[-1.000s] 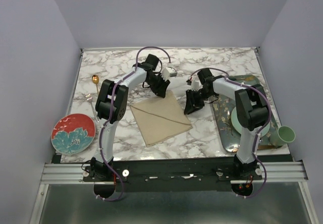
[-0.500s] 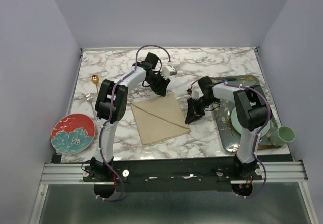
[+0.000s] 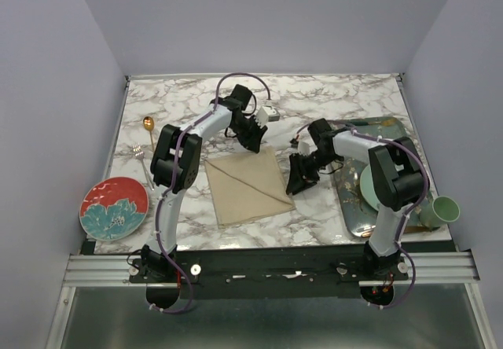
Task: Fold the napkin into a case and place the utensils inside
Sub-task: Move the upper triangle-folded napkin to the center of the board, then pick up the upper triangle-folded napkin from the center of the board.
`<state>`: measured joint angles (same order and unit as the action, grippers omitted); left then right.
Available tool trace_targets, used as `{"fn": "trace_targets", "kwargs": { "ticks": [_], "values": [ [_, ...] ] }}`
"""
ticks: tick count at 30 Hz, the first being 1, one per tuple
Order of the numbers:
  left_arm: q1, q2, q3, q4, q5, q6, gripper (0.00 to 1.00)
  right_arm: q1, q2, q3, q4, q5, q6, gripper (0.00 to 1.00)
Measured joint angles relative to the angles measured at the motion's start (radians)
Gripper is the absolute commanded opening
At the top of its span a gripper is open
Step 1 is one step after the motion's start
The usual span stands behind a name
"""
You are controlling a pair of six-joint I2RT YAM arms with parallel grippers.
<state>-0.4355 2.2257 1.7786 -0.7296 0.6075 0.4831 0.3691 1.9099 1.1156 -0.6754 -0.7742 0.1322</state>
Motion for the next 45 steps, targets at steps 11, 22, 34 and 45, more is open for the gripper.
{"fn": "trace_targets", "kwargs": {
  "ticks": [11, 22, 34, 45],
  "values": [
    [-0.039, -0.032, -0.073, 0.031, -0.009, 0.076, 0.00, -0.089, -0.051, 0.238, 0.042, 0.049, -0.049, 0.87],
    [-0.045, -0.253, -0.331, 0.196, 0.008, 0.166, 0.00, -0.095, 0.079, 0.288, 0.144, 0.011, -0.108, 0.93],
    [-0.051, -0.275, -0.354, 0.227, 0.060, 0.253, 0.00, -0.093, 0.117, 0.313, 0.182, -0.138, -0.224, 0.93],
    [-0.064, -0.275, -0.358, 0.227, 0.087, 0.307, 0.00, -0.064, 0.179, 0.364, 0.194, -0.162, -0.231, 0.88]
  ]
}}
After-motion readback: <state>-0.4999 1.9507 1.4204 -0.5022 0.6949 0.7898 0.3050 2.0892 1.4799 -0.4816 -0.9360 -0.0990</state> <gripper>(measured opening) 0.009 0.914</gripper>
